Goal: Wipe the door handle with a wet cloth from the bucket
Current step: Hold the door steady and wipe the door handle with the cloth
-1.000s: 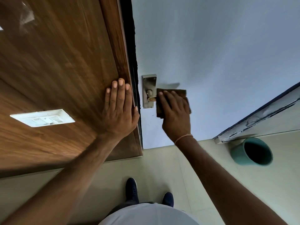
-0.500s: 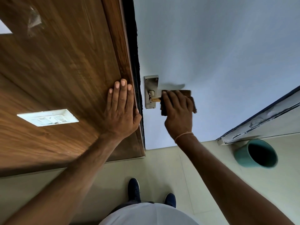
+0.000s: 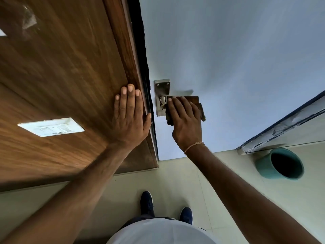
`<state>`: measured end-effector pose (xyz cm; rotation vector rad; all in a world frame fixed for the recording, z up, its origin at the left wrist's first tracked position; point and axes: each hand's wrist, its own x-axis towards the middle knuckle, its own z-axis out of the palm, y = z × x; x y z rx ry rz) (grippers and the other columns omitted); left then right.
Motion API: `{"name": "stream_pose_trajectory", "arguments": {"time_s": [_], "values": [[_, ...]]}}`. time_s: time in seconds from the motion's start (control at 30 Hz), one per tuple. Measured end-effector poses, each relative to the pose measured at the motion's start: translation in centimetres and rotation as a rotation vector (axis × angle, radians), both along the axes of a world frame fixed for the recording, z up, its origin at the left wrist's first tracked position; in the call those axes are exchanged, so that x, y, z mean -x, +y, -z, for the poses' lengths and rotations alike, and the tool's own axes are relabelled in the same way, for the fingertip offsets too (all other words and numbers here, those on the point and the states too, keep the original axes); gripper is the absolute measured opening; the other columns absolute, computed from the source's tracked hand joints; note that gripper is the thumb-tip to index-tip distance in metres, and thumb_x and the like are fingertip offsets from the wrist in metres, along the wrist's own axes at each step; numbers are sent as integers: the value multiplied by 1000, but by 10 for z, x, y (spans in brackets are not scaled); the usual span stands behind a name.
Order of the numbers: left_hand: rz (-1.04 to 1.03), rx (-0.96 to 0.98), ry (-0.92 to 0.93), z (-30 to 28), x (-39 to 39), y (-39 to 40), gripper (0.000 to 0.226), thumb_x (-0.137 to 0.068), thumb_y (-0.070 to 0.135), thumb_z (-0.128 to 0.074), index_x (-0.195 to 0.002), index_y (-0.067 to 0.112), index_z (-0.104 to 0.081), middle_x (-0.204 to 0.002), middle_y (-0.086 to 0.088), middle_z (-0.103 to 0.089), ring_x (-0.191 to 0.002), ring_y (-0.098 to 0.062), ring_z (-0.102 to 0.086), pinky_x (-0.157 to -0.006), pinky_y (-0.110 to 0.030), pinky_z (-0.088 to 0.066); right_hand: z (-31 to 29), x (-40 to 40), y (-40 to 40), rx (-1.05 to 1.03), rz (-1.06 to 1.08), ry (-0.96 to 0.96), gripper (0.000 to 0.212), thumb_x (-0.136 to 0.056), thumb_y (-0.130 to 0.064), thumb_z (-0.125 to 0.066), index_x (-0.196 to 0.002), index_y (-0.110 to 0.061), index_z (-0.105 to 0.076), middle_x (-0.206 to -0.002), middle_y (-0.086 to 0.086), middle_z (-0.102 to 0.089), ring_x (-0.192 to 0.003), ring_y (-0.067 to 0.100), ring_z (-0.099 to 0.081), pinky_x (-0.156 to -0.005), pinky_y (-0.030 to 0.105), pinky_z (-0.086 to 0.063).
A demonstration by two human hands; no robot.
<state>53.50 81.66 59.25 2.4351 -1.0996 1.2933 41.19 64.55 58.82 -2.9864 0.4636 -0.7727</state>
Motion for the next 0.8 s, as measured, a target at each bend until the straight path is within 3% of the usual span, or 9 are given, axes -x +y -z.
{"name": "stream_pose_trajectory", "arguments": {"time_s": [0.07,0.2,0.4,0.57,0.7,0.8], "values": [[4,0,-2,0,0,0,94,-102,42,-66,-166,-2,-13,-171,-26,-24,-165,-33,1,-134,-51,-15,2,6,-15,29,-17,12,62,-97,-10,-44,-159,-14,-42,-159,6,-51,-151,33,-42,-123,52,-30],[8,-15,-13,0,-2,1,96,-101,41,-68,-166,-3,-13,-172,-21,-17,-165,-33,2,-135,-50,-13,1,18,-33,-40,185,-55,61,-91,-2,-48,-152,-8,-52,-150,9,-61,-144,36,-50,-118,56,-35],[6,-13,-7,1,-2,0,96,-102,41,-67,-167,-1,-10,-171,-25,-22,-166,-32,3,-135,-49,-12,-6,-3,-1,6,-63,20,61,-97,-14,-40,-158,-14,-45,-158,7,-53,-150,33,-43,-123,51,-31],[14,-13,-20,0,-4,2,96,-100,41,-69,-166,-3,-14,-170,-22,-21,-166,-33,0,-135,-50,-13,-1,15,-30,-103,166,-47,68,-85,-3,-48,-152,-13,-53,-150,7,-60,-145,35,-48,-118,53,-36],[7,-13,-10,1,-1,3,93,-103,42,-64,-167,-1,-11,-169,-25,-29,-166,-32,1,-135,-49,-14,-7,-6,8,-43,-18,-29,60,-96,-13,-39,-155,-11,-48,-155,10,-55,-148,36,-45,-120,53,-33],[15,-12,-17,0,-2,3,94,-101,41,-65,-167,-1,-12,-170,-22,-23,-166,-32,1,-135,-49,-14,-3,-1,-4,-29,-51,-4,64,-94,-10,-46,-158,-16,-44,-158,6,-51,-151,31,-41,-123,50,-31]]}}
